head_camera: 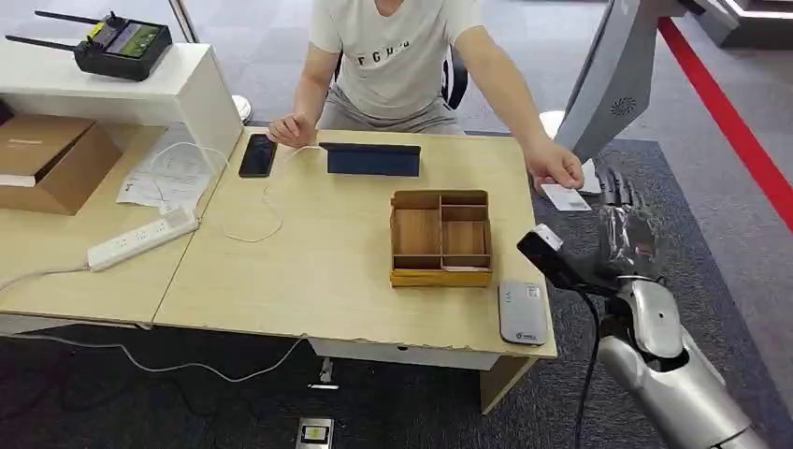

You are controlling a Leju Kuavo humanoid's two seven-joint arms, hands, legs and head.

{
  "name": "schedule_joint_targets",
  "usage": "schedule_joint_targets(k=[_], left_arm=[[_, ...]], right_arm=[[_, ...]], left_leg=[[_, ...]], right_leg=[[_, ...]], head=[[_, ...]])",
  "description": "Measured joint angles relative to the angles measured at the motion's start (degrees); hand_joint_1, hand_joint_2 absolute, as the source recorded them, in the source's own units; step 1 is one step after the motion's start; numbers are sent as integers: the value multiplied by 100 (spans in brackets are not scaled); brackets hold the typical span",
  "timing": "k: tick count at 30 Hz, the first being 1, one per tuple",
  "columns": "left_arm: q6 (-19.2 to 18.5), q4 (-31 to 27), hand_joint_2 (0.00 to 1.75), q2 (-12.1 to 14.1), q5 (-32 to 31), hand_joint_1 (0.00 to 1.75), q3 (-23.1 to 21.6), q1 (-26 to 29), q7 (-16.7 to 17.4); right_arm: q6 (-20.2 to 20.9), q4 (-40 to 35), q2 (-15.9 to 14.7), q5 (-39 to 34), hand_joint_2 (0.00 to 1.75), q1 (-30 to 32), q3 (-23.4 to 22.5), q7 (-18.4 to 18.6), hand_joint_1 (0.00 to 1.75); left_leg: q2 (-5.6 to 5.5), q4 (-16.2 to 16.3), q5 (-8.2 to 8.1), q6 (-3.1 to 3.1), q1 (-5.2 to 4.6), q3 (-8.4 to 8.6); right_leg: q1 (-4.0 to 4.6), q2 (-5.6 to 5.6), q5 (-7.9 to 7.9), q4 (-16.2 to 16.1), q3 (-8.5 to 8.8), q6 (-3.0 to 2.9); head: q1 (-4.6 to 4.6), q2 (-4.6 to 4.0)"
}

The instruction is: Pass the card to the sensor for recognition and then transmit it.

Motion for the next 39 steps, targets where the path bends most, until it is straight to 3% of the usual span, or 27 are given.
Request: schedule_joint_targets(k=[8, 9, 39], left_arm=[[-7, 0, 0, 13, 0, 0, 0, 9, -9], [-7, 0, 0, 20, 2, 0, 0, 10, -9], [-186, 0, 0, 236, 100, 0, 0, 14, 85]], right_arm=[[-173, 282, -57, -177, 175, -73, 278, 20, 0], [-203, 313, -66, -197, 175, -84, 311, 30, 175], [-348, 791, -114, -339, 175, -314, 969, -140, 175]], left_leg=[[0, 0, 0, 0, 0, -1], [0, 0, 0, 0, 0, -1], [0, 0, 0, 0, 1, 0]], right_leg=[[0, 0, 0, 0, -1, 0], [0, 0, 0, 0, -1, 0], [1, 0, 0, 0, -1, 0]], head=[[2, 0], [2, 0], [2, 0]])
